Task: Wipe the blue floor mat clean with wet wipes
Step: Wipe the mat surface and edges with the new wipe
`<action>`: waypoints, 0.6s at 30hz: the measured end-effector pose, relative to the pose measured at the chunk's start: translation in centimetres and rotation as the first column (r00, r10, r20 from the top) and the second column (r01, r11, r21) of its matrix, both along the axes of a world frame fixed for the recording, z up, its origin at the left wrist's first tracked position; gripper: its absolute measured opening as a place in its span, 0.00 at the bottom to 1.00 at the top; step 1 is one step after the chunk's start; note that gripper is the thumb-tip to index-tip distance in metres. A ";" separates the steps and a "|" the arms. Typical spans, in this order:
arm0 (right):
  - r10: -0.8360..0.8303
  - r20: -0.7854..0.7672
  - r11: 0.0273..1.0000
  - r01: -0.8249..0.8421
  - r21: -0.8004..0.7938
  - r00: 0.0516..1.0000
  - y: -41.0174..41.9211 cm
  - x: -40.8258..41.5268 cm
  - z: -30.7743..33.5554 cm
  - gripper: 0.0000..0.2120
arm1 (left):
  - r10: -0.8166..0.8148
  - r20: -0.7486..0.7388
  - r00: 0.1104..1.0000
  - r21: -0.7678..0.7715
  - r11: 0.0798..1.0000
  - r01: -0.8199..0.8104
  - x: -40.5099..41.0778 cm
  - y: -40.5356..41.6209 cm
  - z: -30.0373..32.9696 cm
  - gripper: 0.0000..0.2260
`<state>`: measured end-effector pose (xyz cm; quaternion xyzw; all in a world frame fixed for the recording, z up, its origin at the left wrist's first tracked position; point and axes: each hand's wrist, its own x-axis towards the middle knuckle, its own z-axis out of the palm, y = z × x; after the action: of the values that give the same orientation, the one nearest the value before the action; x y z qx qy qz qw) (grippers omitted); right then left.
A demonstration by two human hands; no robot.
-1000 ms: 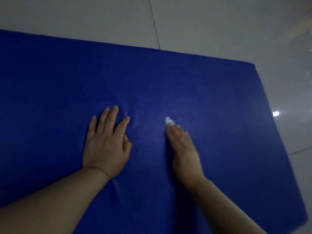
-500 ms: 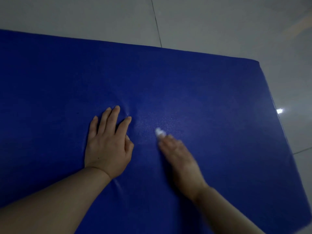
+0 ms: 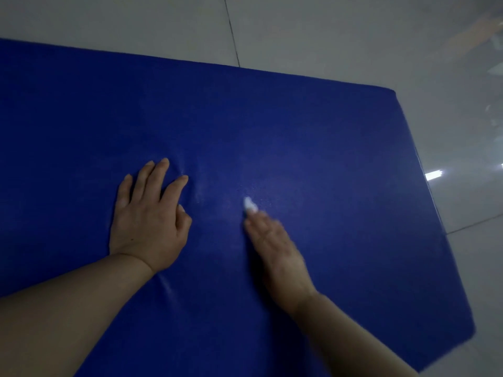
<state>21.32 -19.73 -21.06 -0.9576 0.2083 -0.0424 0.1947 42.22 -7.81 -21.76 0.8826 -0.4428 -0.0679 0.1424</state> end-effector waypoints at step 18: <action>-0.511 -0.007 0.858 0.510 -0.055 0.859 -0.2 -1.3 0.4 0.26 | -0.018 -0.140 0.990 0.021 1.000 0.021 -4.6 4.8 1.4 0.20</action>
<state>20.03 -19.88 -20.63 -0.8732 0.4554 -0.0874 0.1499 37.65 -3.01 -20.34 0.8730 -0.4394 -0.1359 0.1623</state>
